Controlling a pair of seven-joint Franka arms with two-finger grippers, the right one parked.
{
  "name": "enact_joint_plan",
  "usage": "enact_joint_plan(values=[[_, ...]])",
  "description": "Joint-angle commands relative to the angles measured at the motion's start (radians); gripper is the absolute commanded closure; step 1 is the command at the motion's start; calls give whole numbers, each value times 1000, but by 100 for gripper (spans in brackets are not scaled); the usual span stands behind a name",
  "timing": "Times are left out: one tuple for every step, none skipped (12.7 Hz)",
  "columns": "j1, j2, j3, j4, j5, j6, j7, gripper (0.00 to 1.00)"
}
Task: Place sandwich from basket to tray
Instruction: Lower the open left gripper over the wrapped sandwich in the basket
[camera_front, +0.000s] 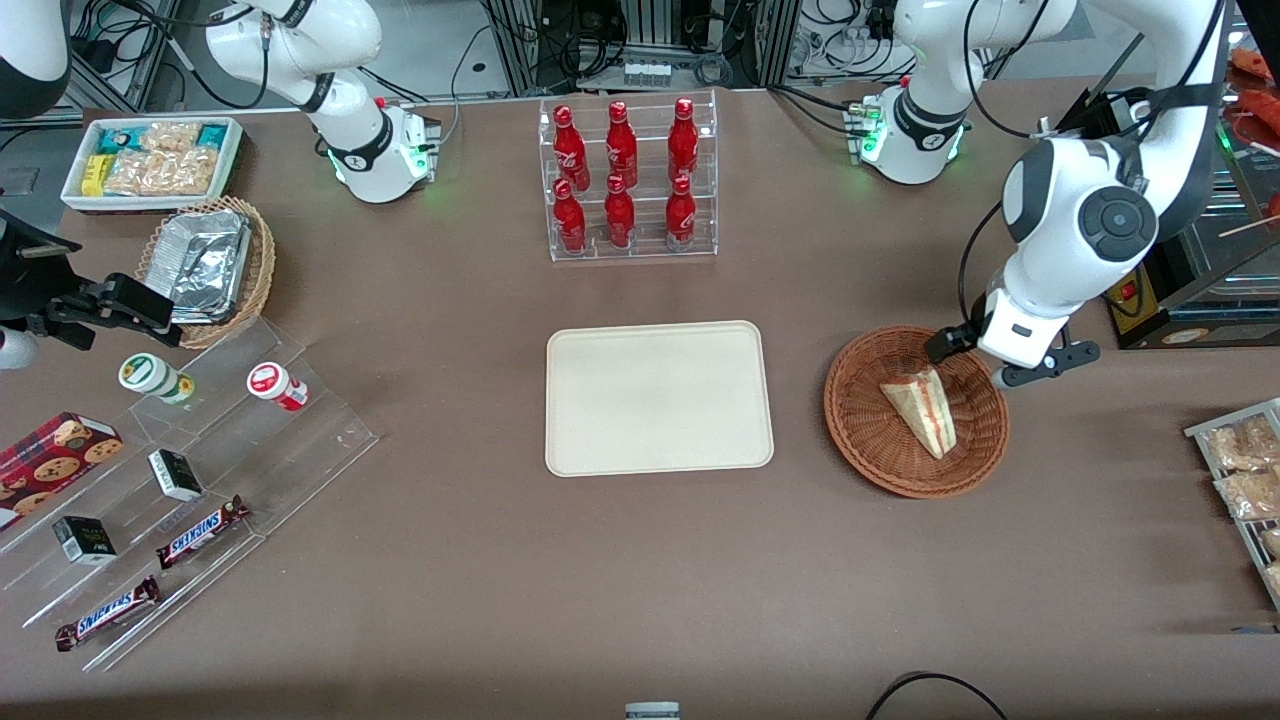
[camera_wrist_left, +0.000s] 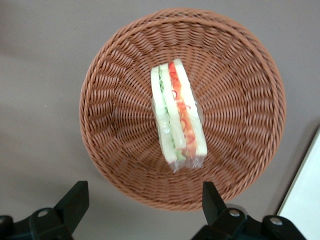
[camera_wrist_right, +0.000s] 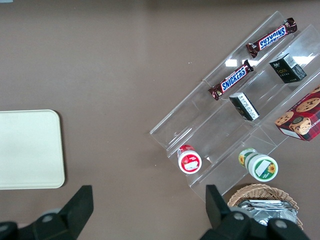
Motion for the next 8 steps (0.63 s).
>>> enact_joint_plan(values=[[-12, 49, 0, 1, 12, 68, -182, 0], [-18, 63, 0, 3, 12, 80, -207, 0], [-20, 77, 0, 7, 10, 82, -226, 0], [-21, 94, 0, 21, 10, 84, -274, 0], [-27, 117, -2, 41, 10, 84, -343, 0], [-55, 135, 0, 53, 10, 84, -379, 0], [-61, 144, 1, 59, 10, 84, -384, 0], [-61, 146, 1, 59, 12, 85, -382, 0]])
